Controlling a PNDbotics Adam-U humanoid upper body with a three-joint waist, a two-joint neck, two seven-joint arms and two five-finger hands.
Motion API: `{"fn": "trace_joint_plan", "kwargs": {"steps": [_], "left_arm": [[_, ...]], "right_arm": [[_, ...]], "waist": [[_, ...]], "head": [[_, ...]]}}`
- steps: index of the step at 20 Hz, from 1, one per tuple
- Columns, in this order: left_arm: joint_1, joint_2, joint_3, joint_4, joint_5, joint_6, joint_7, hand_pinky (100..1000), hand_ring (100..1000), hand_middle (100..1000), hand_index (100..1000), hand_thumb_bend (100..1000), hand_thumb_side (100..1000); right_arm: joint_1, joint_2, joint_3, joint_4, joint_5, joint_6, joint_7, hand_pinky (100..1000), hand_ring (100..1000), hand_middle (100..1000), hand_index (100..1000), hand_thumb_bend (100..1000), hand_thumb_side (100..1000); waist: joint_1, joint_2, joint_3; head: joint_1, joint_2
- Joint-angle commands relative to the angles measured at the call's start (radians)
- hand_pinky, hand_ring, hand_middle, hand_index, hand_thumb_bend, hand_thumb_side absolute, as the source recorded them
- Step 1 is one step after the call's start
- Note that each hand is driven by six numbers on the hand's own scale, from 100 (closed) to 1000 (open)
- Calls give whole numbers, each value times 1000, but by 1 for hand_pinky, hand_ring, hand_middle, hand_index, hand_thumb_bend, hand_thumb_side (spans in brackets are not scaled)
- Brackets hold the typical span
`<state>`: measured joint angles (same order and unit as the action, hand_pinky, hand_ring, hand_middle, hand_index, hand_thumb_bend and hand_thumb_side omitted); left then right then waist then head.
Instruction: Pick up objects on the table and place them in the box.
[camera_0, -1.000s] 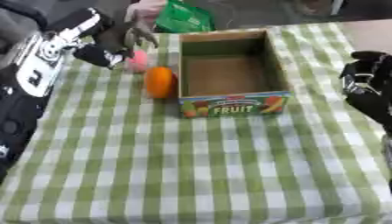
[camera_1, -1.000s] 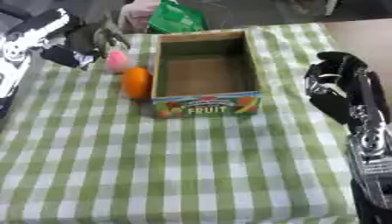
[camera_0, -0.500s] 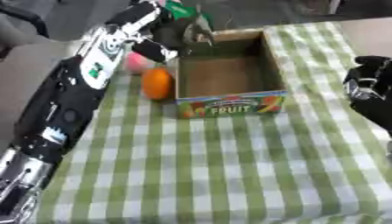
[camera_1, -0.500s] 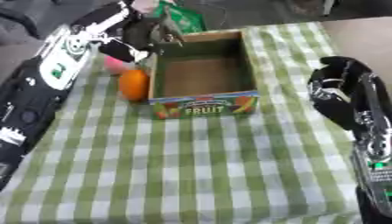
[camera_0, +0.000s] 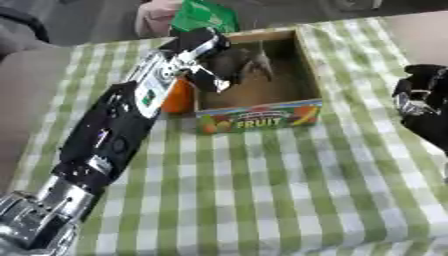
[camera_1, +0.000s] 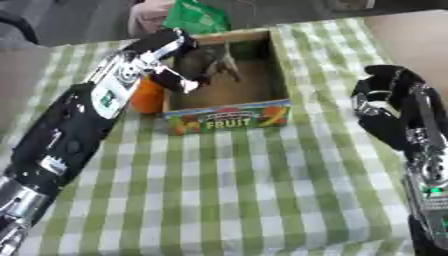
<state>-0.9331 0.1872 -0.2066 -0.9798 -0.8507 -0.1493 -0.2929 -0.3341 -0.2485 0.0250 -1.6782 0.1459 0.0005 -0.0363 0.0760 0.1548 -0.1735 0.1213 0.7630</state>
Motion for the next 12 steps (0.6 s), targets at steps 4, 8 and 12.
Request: {"fn": "trace_joint_plan", "kwargs": {"steps": [4,8,12], "left_arm": [[-4,-17,-6,38,-43,-26,18,649,533,451,612,242,208],[2,-16,-5,49,-56,-25,13,672,591,516,671,348,210],[6,-2,-2,36,-59,-13,-15,724,682,617,729,671,189]], "right_arm": [[-16,-4,-1,-13,-7,-3,5,639,656,558,727,100,160],[-17,-4,-1,-12,-7,-3,5,639,656,558,726,100,159],[-16,-3,-2,-11,-7,-4,5,639,656,558,726,100,159]], "waist": [[-10,-12,-3],[-13,-11,-1],[-16,-12,5]], "head": [[0,-11],[-1,-11],[-3,-10]]}}
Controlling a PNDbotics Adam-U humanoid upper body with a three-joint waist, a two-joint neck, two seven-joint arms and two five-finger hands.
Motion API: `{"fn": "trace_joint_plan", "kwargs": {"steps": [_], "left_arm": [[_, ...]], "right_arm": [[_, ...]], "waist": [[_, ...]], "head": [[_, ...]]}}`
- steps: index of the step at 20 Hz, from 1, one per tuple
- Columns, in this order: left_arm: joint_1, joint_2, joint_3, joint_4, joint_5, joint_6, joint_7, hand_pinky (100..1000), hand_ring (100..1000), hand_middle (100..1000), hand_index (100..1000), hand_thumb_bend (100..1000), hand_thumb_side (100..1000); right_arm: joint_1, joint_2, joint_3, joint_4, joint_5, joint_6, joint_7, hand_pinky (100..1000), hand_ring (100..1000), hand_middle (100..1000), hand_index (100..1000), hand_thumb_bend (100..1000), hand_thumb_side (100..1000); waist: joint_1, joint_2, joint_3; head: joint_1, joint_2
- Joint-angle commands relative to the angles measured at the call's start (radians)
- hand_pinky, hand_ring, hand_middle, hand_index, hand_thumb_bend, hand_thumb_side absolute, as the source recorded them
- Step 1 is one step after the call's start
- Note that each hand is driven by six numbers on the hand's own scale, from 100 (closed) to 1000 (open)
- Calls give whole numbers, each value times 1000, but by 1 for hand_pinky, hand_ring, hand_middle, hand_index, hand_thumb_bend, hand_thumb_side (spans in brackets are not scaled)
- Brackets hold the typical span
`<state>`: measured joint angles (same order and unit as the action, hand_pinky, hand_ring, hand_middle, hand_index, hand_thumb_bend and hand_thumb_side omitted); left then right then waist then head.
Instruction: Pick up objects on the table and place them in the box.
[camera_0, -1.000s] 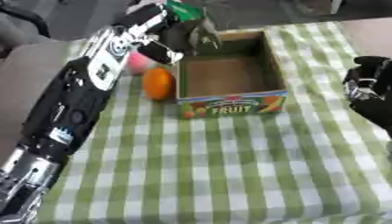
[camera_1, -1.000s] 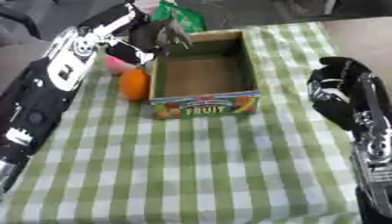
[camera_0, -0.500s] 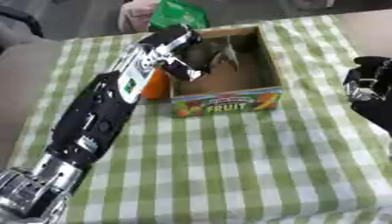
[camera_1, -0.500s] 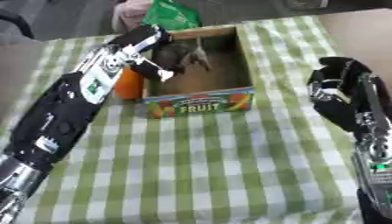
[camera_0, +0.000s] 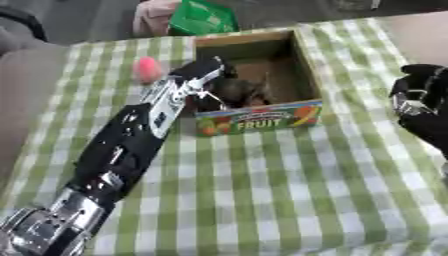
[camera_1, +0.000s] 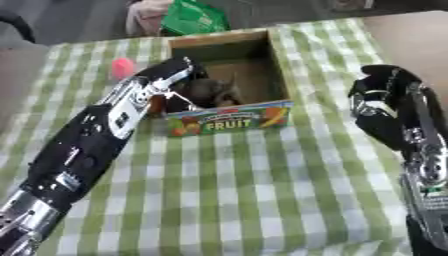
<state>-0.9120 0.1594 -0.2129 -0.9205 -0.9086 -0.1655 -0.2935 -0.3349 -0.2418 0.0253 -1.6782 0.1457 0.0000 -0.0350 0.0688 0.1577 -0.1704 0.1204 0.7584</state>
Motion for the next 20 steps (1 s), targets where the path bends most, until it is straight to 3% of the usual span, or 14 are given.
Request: {"fn": "trace_joint_plan", "kwargs": {"steps": [1,3,4,5,9,20], "left_arm": [[-15,31,6,-30,3,5,-20,726,684,620,732,685,187],[-16,42,9,-48,9,7,-27,735,701,645,746,821,165],[-17,50,11,-60,13,9,-27,749,719,670,755,787,158],[-17,57,13,-75,16,11,-26,753,724,676,758,819,141],[-16,91,27,-148,50,22,-9,764,736,692,765,836,249],[31,260,90,-400,227,98,15,733,670,621,736,814,111]], "right_arm": [[-15,-10,-3,-11,-7,-3,3,639,656,558,726,100,159],[-13,-10,-3,-10,-6,-3,3,639,656,558,726,100,160],[-12,-10,-4,-10,-6,-3,3,639,657,558,726,100,161],[-11,-10,-4,-10,-6,-3,2,639,657,558,726,100,160],[-8,-11,-8,-9,-5,-3,-1,639,656,558,726,100,161],[4,-13,-18,-10,-1,0,-12,639,656,558,724,100,162]], "waist": [[-9,-16,3],[-9,-17,6],[-9,-18,8],[-9,-19,9],[-9,-24,14],[-6,-35,46]], "head": [[-3,-6],[-4,-5],[-4,-4],[-5,-4],[-10,-1],[-36,1]]}}
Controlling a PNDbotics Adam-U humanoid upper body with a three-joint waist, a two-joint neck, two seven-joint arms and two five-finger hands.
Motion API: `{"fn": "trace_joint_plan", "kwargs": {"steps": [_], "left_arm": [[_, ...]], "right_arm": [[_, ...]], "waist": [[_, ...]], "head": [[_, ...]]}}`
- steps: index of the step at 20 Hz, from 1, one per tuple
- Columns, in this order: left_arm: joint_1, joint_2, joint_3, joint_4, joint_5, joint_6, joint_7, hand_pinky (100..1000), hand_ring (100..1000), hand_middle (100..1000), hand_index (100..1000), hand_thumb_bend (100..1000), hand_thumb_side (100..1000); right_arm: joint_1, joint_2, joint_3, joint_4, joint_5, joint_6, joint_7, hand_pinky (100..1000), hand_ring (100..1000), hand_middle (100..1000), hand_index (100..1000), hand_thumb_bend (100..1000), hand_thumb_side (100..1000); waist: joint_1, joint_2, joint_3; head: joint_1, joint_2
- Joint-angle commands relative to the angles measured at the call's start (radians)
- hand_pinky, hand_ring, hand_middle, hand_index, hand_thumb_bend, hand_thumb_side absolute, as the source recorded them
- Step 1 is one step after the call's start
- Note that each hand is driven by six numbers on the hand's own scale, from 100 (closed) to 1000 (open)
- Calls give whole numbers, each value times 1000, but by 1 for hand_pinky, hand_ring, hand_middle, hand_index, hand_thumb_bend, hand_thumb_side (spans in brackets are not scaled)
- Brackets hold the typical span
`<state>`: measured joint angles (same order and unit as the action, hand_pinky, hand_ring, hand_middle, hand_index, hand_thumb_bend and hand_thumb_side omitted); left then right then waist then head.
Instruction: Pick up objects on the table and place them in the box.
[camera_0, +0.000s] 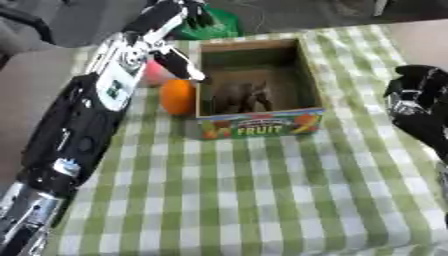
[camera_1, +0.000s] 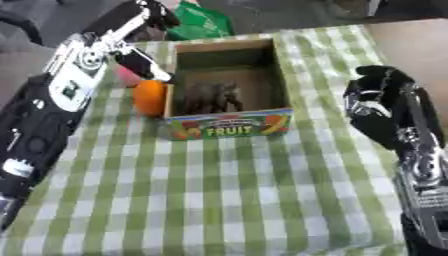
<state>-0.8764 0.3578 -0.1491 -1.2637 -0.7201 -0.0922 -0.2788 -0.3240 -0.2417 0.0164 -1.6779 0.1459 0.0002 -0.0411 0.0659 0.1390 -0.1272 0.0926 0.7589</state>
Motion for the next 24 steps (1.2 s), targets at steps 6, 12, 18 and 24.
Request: {"fn": "trace_joint_plan", "kwargs": {"steps": [6,12,18,24], "left_arm": [[68,116,42,-62,122,83,-13,726,661,608,726,820,122],[104,118,35,29,125,98,-27,718,652,599,716,804,133],[100,89,21,153,104,81,-60,712,646,594,711,817,130],[81,32,7,241,116,39,-73,710,646,595,712,820,116]], "right_arm": [[-8,-15,-14,-12,0,1,-10,639,656,558,724,100,163],[-9,-15,-15,-12,-1,1,-11,639,657,558,724,100,163],[-10,-14,-13,-11,-2,1,-11,639,657,559,724,100,164],[-13,-13,-10,-10,-3,1,-7,639,657,559,724,100,164]], "waist": [[-6,-11,14],[-10,-8,13],[-14,-8,7],[-16,-7,1]], "head": [[-19,-1],[-24,-1],[-26,-2],[-23,-1]]}}
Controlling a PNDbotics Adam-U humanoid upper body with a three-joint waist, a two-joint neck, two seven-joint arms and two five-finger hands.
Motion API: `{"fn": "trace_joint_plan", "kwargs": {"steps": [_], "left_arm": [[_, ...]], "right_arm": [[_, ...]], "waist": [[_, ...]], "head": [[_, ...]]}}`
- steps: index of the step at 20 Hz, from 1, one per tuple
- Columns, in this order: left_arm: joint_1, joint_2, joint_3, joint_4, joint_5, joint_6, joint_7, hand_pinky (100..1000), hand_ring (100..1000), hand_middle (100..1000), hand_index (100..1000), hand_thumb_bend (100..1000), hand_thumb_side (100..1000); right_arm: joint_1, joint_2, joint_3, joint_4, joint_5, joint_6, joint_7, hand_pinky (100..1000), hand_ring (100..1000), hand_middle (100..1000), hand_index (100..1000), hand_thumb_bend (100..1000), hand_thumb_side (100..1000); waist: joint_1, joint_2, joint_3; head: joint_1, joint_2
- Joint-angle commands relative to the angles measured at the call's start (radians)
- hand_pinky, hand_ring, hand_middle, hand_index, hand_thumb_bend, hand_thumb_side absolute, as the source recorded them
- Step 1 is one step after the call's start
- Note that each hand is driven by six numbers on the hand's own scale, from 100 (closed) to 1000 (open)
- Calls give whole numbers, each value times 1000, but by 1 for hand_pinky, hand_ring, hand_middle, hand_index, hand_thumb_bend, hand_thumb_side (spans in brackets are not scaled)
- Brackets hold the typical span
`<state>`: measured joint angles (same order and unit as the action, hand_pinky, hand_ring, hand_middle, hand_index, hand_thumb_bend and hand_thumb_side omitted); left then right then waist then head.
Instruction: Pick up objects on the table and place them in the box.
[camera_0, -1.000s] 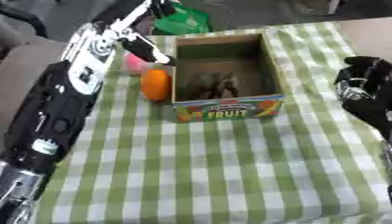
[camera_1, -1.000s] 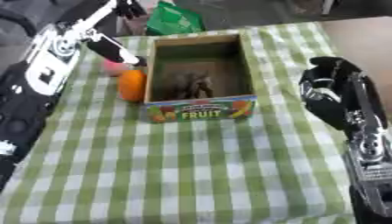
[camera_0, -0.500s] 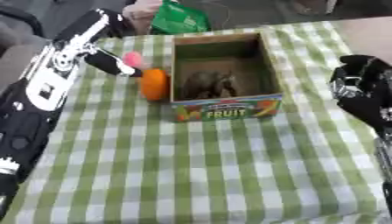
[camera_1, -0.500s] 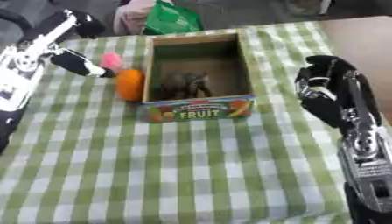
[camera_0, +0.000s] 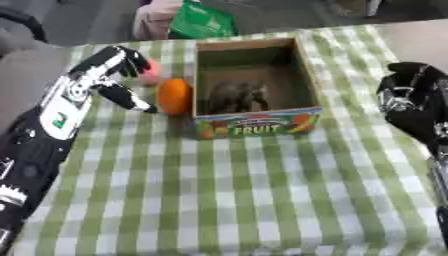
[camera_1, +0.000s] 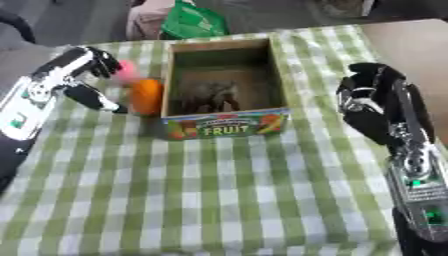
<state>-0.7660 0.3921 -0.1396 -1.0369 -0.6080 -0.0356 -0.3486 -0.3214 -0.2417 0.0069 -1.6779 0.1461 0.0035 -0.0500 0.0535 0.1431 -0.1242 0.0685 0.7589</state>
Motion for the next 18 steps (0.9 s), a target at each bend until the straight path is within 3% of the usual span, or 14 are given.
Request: {"fn": "trace_joint_plan", "kwargs": {"steps": [1,10,11,12,15,18], "left_arm": [[-33,-10,-6,21,3,-23,-5,709,645,594,711,820,116],[-46,-56,-23,72,-55,-28,45,666,581,522,659,711,149],[-47,-58,-22,76,-64,-23,59,642,544,486,623,636,161],[-48,-60,-20,77,-74,-17,75,636,534,475,613,621,158],[-50,-61,-7,62,-92,9,127,579,434,356,494,371,123],[-49,-57,24,24,-76,48,176,547,368,279,421,263,121]], "right_arm": [[-16,-13,0,-10,-3,-3,2,639,657,559,724,100,164],[-17,-12,2,-9,-5,-4,4,640,658,559,724,100,165],[-17,-11,2,-9,-5,-4,5,639,658,559,724,100,167],[-17,-11,2,-9,-5,-4,5,640,658,559,724,100,165],[-17,-11,2,-8,-5,-4,4,640,658,559,723,100,164],[-16,-11,0,-8,-5,-4,3,640,658,559,723,100,164]], "waist": [[-4,-11,-4],[-6,-10,-8],[-6,-11,-8],[-6,-11,-8],[-7,-12,-6],[-9,-14,-6]], "head": [[2,-1],[5,-1],[5,-1],[5,-1],[4,-1],[4,0]]}}
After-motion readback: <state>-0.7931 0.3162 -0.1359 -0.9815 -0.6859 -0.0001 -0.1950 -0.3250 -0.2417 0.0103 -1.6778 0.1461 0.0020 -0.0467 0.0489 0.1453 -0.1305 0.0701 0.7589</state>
